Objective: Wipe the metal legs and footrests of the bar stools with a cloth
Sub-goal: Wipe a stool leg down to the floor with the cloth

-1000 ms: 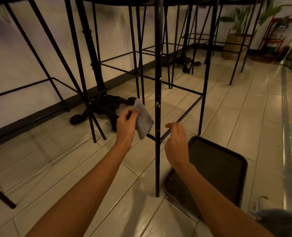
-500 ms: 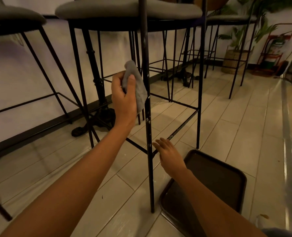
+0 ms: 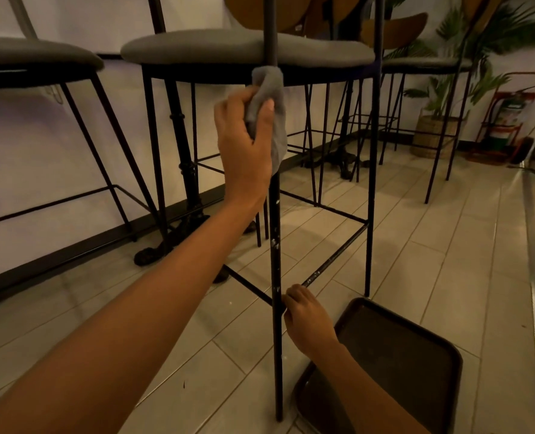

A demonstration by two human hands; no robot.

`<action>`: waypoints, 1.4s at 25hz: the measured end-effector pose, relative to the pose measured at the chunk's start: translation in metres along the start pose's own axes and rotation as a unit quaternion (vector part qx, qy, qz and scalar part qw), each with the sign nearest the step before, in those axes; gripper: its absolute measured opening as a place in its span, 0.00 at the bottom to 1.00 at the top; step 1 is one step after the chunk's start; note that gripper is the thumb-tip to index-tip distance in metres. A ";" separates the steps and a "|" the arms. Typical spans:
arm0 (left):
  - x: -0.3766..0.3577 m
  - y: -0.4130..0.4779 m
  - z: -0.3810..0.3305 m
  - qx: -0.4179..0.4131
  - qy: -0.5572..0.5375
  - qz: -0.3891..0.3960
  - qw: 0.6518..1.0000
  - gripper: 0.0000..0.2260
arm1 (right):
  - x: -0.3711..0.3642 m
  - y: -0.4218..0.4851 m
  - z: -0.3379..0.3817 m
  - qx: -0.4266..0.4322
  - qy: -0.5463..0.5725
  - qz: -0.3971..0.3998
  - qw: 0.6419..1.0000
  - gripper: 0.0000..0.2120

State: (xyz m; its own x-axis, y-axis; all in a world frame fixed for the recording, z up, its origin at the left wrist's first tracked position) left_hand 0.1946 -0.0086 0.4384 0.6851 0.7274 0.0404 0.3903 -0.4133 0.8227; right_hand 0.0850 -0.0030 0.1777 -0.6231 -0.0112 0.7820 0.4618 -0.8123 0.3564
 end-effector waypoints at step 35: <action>-0.014 -0.006 0.013 -0.116 0.114 0.013 0.987 0.12 | -0.005 -0.006 0.011 -0.031 0.029 -0.036 0.998 0.33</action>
State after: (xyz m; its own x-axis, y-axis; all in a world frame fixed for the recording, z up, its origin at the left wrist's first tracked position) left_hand 0.1909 -0.0238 0.4257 0.5269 0.8334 0.1667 0.2054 -0.3152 0.9265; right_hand 0.0925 0.0081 0.1769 -0.6900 0.0158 0.7236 0.3752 -0.8471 0.3763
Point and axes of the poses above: each hand's wrist, its own y-axis towards the middle knuckle, its own x-axis out of the back of the hand, z = x × y, the point moved 2 cm from there along y, towards the middle knuckle, and after that the axes turned 13 degrees about y, right-handed, at the moved point
